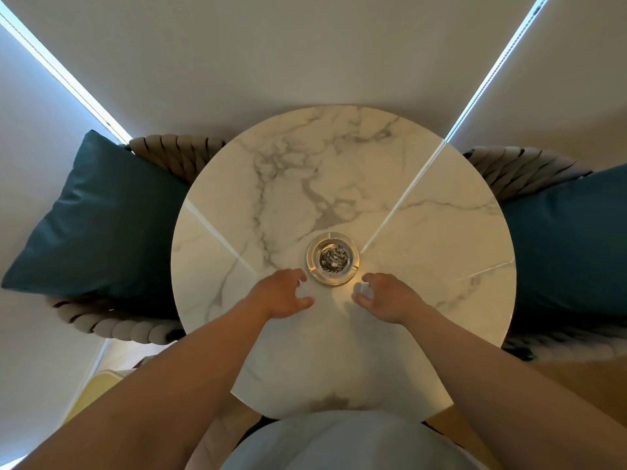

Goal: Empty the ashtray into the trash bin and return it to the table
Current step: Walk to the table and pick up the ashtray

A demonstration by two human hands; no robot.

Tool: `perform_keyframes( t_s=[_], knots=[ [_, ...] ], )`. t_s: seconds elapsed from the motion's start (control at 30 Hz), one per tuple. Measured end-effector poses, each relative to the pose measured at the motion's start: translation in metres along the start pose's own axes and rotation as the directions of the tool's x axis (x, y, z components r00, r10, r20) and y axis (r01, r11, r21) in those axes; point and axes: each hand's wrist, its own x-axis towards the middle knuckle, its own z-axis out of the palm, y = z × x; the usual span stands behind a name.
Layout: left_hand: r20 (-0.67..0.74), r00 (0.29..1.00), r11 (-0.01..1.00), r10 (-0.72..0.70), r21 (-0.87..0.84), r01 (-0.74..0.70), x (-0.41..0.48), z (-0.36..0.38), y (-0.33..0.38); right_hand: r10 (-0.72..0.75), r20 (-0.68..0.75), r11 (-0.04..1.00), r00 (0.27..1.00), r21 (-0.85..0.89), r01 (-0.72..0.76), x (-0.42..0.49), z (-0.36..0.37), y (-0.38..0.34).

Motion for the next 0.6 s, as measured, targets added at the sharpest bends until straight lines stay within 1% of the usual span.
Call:
perform_keyframes(
  t_s=[0.1,0.2,0.43,0.6],
  knots=[
    [-0.067,0.997,0.995,0.029,0.095,-0.022,0.018,-0.011,0.005,-0.025,-0.055,0.999,0.998,-0.043,0.023,0.014,-0.014,-0.001],
    [-0.094,0.994,0.988,0.047,0.153,-0.032,0.034,-0.019,0.007,-0.041,-0.082,0.996,0.996,-0.082,0.034,0.026,-0.022,-0.003],
    [-0.096,0.989,0.957,0.111,0.278,-0.08,0.062,-0.023,0.012,-0.056,-0.117,0.99,0.992,-0.135,0.039,0.05,-0.026,-0.01],
    [-0.075,0.988,0.948,0.133,0.299,-0.105,0.07,-0.019,0.014,-0.062,-0.106,0.98,0.992,-0.196,0.04,0.062,-0.024,-0.011]
  ],
)
